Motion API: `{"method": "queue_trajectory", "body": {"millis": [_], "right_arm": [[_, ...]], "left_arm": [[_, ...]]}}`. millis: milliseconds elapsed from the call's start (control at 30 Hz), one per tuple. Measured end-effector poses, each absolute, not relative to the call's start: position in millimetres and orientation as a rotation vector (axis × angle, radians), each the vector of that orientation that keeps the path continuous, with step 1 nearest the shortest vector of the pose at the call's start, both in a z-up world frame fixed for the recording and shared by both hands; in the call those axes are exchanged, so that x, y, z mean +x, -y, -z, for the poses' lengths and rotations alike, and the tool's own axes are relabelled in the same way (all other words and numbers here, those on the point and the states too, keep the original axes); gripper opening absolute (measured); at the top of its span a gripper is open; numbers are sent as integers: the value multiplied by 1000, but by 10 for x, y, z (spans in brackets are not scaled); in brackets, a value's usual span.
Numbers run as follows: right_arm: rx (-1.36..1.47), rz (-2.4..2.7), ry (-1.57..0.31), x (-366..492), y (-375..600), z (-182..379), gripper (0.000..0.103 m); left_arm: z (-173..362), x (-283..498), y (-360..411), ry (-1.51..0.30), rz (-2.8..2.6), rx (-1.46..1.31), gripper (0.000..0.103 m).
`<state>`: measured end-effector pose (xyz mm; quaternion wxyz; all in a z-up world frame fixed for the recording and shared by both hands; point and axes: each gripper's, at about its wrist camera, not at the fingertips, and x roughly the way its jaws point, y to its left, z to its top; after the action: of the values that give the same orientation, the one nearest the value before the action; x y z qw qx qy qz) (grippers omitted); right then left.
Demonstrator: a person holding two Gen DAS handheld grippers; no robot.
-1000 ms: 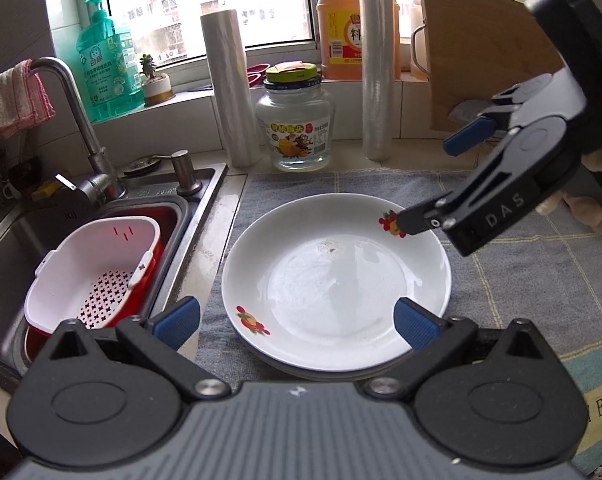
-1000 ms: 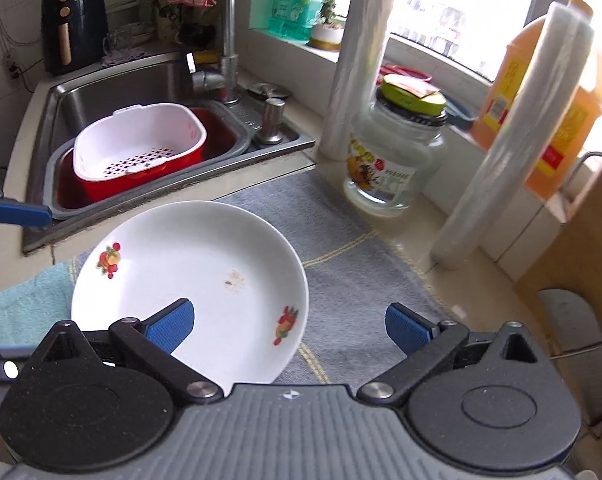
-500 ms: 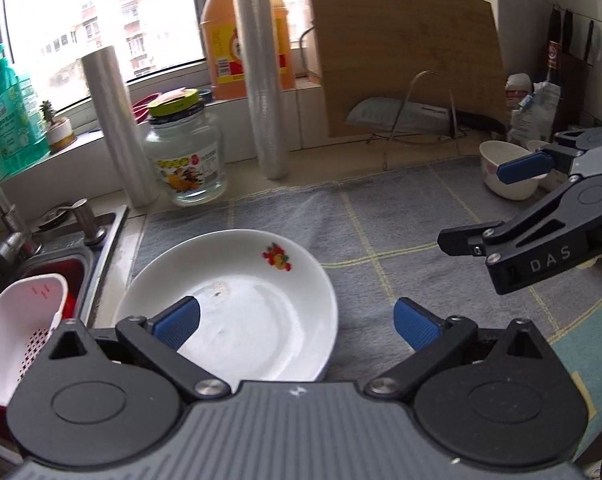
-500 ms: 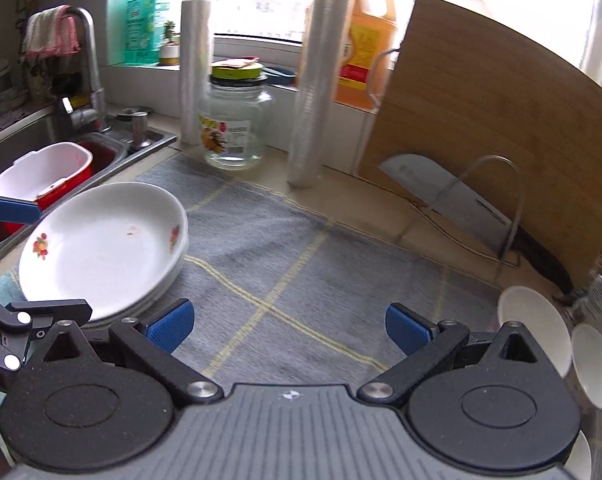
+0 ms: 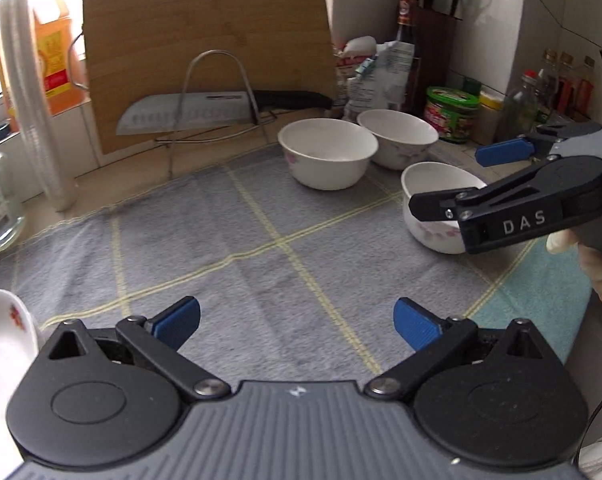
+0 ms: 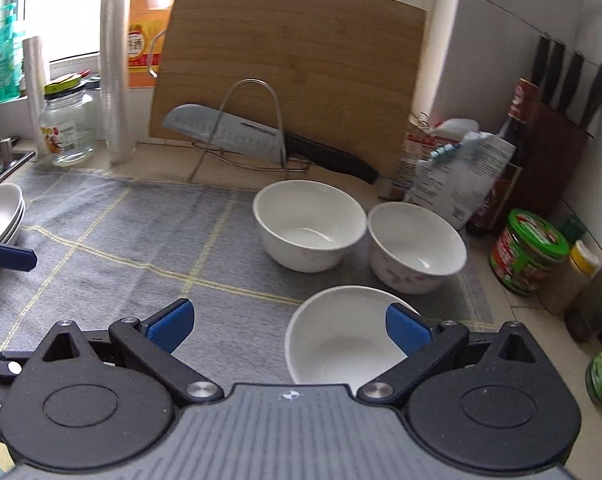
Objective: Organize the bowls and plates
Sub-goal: 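Move the right gripper back toward the white bowls, then close the right gripper on the rim of a plain white bowl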
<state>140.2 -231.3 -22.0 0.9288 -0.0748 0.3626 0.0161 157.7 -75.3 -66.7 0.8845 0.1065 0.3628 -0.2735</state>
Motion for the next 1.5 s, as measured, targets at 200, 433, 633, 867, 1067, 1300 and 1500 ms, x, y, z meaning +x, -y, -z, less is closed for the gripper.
{"method": "queue_trajectory", "body": {"millis": [200, 433, 633, 867, 1067, 1300, 1500], "right_arm": [[-94, 26, -762, 1345, 2764, 245, 103], [0, 20, -808, 1406, 3189, 322, 103], [44, -46, -860, 1553, 3352, 437, 102], [46, -112, -893, 1706, 3364, 508, 90], [46, -153, -911, 1805, 3359, 541, 79], [22, -184, -930, 1899, 3327, 566, 66], [12, -194, -936, 1901, 3327, 552, 66]], "left_arm": [[785, 1590, 1247, -739, 695, 262, 102], [969, 1598, 1751, -708, 802, 340, 102], [1063, 1743, 2005, -674, 838, 362, 101], [1087, 1780, 2145, -644, 889, 400, 98], [1065, 1817, 2174, -636, 904, 412, 91], [1033, 1842, 2169, -631, 907, 409, 91], [1023, 1832, 2177, -625, 921, 416, 86]]}}
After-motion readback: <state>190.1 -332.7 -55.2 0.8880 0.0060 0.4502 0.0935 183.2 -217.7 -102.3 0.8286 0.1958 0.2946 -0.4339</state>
